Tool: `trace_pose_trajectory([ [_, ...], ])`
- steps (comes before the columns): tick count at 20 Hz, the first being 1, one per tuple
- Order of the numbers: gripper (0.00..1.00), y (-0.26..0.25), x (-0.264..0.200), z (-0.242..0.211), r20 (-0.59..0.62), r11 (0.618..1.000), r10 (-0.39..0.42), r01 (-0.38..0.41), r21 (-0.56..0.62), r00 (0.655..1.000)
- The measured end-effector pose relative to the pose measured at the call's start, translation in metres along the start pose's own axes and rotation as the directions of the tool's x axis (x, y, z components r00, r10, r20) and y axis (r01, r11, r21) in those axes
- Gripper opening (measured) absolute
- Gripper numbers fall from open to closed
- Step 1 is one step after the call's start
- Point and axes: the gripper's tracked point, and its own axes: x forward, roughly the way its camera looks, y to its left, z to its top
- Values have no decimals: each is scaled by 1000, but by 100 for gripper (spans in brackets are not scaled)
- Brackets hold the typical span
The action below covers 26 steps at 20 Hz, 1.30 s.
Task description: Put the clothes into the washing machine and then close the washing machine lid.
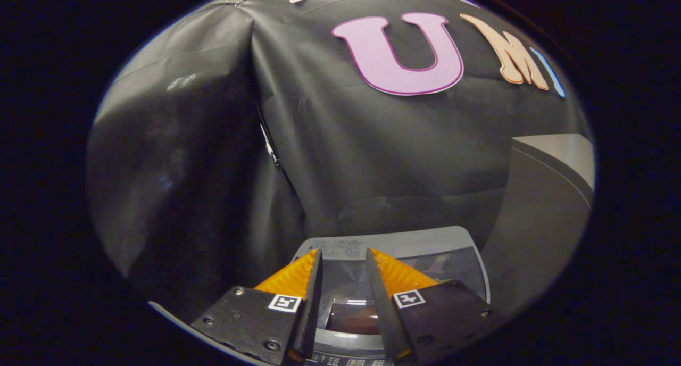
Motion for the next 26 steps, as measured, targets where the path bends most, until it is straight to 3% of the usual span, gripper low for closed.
trace_pose_trajectory([
  [11, 49, -2, -65, 6, 145, 996, 84, -79, -43, 986],
  [15, 50, -2, -101, 1, 196, 994, 82, -65, -93, 977],
  [23, 66, -6, -166, -17, 269, 988, 116, -82, -133, 956],
  [26, 76, -10, -187, -29, 278, 986, 111, -72, -148, 954],
])
